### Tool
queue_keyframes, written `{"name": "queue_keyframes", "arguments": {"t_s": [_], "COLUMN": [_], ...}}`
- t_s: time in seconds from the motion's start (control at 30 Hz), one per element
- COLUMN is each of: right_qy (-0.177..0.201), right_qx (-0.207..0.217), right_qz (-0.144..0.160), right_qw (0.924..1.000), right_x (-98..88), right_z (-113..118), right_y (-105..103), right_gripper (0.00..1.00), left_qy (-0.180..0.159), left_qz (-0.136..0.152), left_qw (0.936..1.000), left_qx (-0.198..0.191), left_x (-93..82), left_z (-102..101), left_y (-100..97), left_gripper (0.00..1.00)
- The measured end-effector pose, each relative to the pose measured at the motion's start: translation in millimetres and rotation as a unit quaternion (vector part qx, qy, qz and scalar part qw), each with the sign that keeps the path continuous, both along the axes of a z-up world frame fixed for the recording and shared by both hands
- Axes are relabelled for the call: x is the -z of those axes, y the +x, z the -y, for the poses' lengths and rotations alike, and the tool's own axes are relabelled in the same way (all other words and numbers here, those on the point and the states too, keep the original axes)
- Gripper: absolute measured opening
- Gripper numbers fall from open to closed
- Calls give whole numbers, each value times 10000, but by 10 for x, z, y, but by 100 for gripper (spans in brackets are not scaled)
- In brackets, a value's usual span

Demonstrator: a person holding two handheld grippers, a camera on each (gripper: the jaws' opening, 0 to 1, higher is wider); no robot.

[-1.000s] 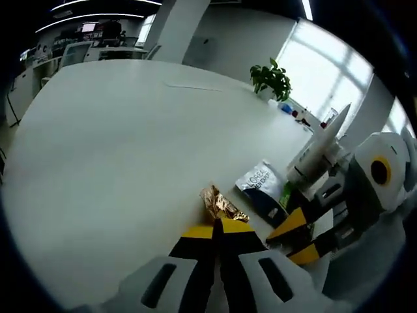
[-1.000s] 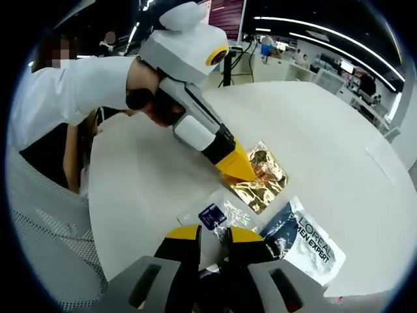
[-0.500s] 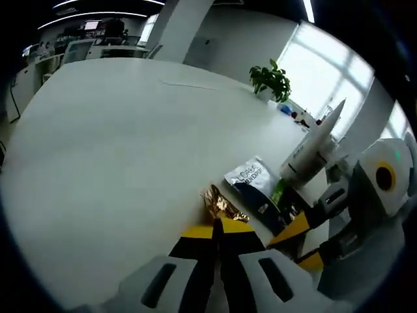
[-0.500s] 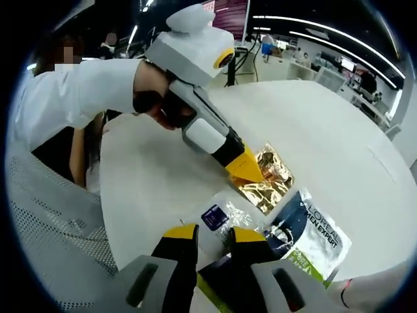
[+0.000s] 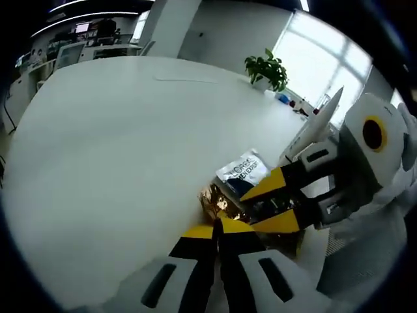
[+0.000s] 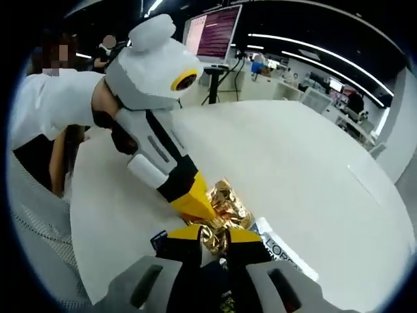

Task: Arrange the skincare products in the storage area until every visible bottle or jar stands upright without overlapping.

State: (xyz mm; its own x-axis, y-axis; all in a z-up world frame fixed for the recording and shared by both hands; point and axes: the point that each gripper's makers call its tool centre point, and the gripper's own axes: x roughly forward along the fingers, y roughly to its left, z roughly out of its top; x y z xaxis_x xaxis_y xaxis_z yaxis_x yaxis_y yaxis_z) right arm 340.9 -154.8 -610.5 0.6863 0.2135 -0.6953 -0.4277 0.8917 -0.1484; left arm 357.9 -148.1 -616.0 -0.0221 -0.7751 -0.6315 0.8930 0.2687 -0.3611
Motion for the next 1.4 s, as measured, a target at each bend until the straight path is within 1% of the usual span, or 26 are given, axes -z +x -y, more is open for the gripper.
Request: {"name": "queue_keyframes", "arguments": {"t_s": [0.07,0.17,0.3,0.33,0.43,0.6,0.67,0.73,0.77,0.8,0.87,0.97,1.0,1.03,1.07,1.1,1.13,1.23,1.3,1.33,1.4], "right_qy": [-64,17,-59,-57,-85,-65,-84,-45,-43,-52,-63,-56,-59,-64,-71,-75,-71,-88,-111,-65,-31], "right_qx": [-7,12,-104,-146,-213,-212,-233,-227,-233,-266,-304,-331,-337,-349,-357,-369,-375,-393,-421,-449,-491], "right_qz": [-13,-49,-115,-109,-143,-191,-206,-213,-215,-210,-201,-207,-207,-204,-199,-199,-202,-191,-42,65,128], "right_qw": [10000,10000,9999,9998,9996,9996,9995,9995,9995,9994,9993,9992,9992,9992,9991,9991,9991,9990,9990,9989,9987], "right_x": [35,36,70,67,85,90,97,104,103,103,101,101,102,102,101,101,101,92,32,-23,-69], "right_z": [17,21,20,12,1,24,26,25,23,18,17,16,17,15,14,12,11,21,20,3,-15], "right_y": [15,16,9,8,15,32,32,31,26,26,17,26,29,28,28,26,27,44,66,79,89], "right_gripper": [6,5,5,4,2,2,2,2,2,2,2,2,2,2,2,2,2,4,8,8,8], "left_qy": [15,54,66,61,17,23,59,65,37,-24,-21,219,318,348,251,185,186,220,219,212,207], "left_qz": [12,-20,-22,10,247,396,455,596,641,624,622,634,693,727,800,780,704,756,754,759,752], "left_qw": [10000,10000,9999,9998,9995,9992,9989,9982,9978,9979,9980,9977,9970,9966,9964,9967,9973,9969,9969,9969,9969], "left_qx": [15,64,152,169,211,73,7,-63,-141,-189,-127,64,135,150,138,84,48,67,75,70,59], "left_x": [-3,-5,3,6,-1,-4,-18,-60,-85,-122,-137,-32,17,30,-13,-40,-43,-40,-50,-53,-58], "left_z": [-1,-36,-32,-28,-12,-28,-62,-108,-123,-138,-153,-184,-206,-212,-176,-159,-162,-176,-188,-197,-203], "left_y": [-12,-21,-29,-12,49,122,151,196,228,234,195,128,99,93,44,35,22,12,14,22,21], "left_gripper": [1,1,1,2,4,9,7,7,7,6,6,4,3,4,3,4,4,4,4,4,4]}}
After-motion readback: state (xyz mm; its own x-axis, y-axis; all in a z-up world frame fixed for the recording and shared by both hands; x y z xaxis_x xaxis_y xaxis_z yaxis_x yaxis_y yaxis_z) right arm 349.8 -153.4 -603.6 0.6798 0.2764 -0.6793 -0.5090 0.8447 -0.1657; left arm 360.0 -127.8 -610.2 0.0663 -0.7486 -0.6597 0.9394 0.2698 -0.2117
